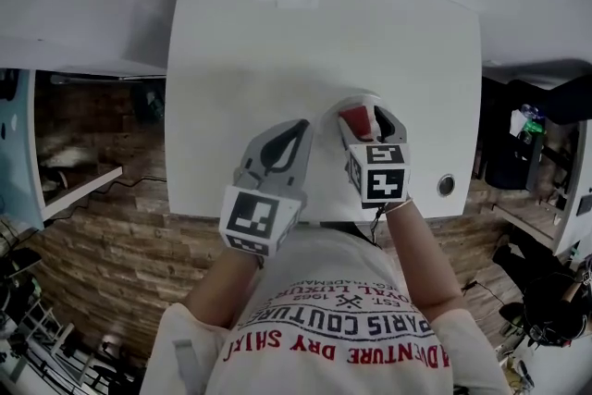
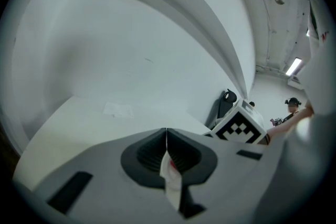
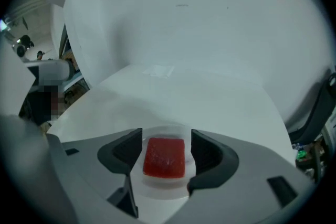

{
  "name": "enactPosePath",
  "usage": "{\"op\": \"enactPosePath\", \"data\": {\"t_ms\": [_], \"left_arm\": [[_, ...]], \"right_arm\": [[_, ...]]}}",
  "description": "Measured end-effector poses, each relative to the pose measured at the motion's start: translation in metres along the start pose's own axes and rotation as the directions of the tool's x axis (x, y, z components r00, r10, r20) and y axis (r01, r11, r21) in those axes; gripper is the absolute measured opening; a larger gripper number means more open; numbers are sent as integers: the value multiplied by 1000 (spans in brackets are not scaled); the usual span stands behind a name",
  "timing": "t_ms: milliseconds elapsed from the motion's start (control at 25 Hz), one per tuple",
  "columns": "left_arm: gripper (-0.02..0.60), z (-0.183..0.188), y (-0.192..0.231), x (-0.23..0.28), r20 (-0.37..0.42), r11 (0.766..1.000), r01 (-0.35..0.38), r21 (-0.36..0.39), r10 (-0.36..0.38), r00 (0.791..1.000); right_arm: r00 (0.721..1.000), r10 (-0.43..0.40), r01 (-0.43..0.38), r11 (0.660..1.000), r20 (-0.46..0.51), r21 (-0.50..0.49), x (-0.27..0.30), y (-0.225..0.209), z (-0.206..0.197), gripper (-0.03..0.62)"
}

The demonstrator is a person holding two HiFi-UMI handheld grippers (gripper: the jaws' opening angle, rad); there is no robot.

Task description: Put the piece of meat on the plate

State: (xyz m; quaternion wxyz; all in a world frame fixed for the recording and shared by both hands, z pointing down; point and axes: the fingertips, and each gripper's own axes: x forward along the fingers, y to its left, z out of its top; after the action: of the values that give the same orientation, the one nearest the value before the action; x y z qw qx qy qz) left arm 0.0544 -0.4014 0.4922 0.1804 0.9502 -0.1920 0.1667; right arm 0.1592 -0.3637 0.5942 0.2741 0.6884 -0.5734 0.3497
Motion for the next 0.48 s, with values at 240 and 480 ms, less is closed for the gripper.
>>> {"op": "enactPosePath", "data": {"t_ms": [240, 480], "left_arm": [[6, 11, -6, -6, 14, 1000, 10, 7, -10, 1000], [8, 26, -24, -17, 47, 998, 37, 44, -39, 998]], "right_arm": [[983, -55, 31, 991, 178, 130, -44, -10, 32, 119], [947, -89, 22, 977, 309, 214, -92, -13, 54, 12]]}}
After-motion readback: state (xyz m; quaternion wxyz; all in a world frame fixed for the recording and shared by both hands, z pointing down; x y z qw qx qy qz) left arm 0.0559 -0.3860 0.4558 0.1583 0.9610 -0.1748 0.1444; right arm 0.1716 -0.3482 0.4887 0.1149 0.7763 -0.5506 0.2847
